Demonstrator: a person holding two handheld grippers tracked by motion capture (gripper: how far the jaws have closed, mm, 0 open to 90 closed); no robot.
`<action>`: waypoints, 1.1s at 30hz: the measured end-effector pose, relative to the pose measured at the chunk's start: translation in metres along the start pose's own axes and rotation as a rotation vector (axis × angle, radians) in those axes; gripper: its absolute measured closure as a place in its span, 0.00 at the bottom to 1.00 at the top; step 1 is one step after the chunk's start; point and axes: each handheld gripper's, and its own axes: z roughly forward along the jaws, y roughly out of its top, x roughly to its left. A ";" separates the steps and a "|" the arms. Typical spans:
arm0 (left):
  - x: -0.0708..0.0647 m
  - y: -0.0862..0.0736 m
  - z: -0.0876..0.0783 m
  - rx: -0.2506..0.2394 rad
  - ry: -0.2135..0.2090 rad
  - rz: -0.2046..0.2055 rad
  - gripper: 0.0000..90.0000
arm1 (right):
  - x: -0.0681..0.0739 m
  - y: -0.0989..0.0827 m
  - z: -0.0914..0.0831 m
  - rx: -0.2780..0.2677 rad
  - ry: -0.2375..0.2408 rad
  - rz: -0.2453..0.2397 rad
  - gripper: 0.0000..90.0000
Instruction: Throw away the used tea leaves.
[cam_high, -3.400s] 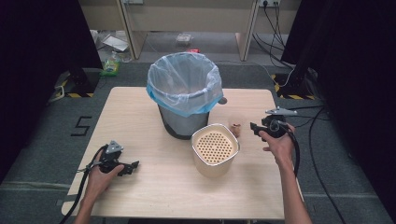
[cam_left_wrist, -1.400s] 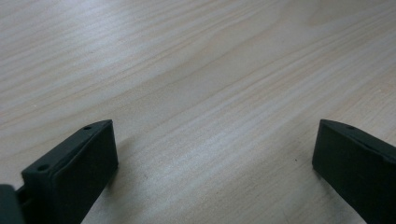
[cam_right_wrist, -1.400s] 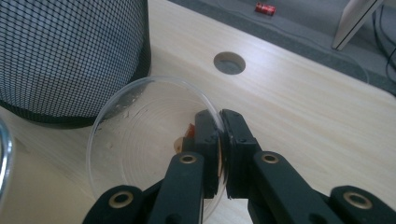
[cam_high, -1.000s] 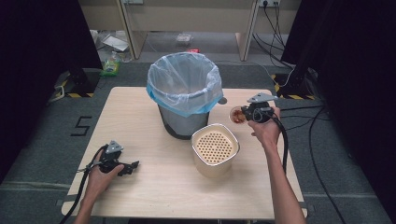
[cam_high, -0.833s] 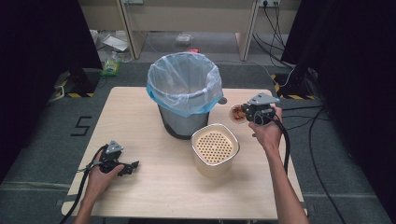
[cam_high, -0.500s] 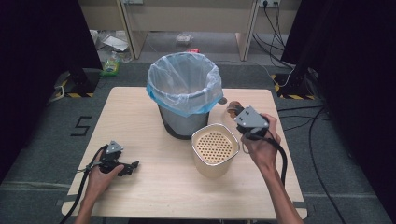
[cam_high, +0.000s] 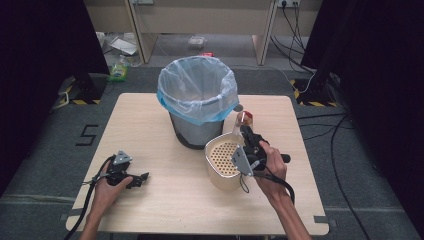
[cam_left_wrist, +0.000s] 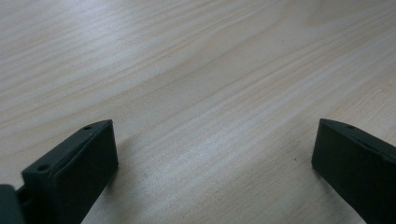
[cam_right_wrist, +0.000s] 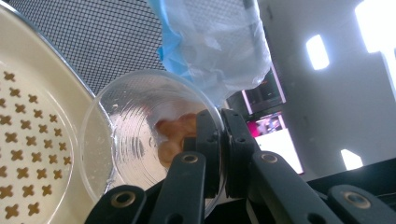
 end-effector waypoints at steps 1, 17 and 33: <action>0.000 0.000 0.000 -0.001 0.000 0.000 0.00 | 0.002 0.000 -0.002 -0.007 -0.010 -0.018 0.97; 0.000 0.000 0.000 -0.001 0.001 -0.001 0.00 | 0.032 0.005 -0.013 -0.047 -0.225 -0.195 0.98; 0.000 0.000 0.000 -0.002 0.004 -0.004 0.00 | 0.043 0.012 -0.010 -0.052 -0.234 -0.191 0.98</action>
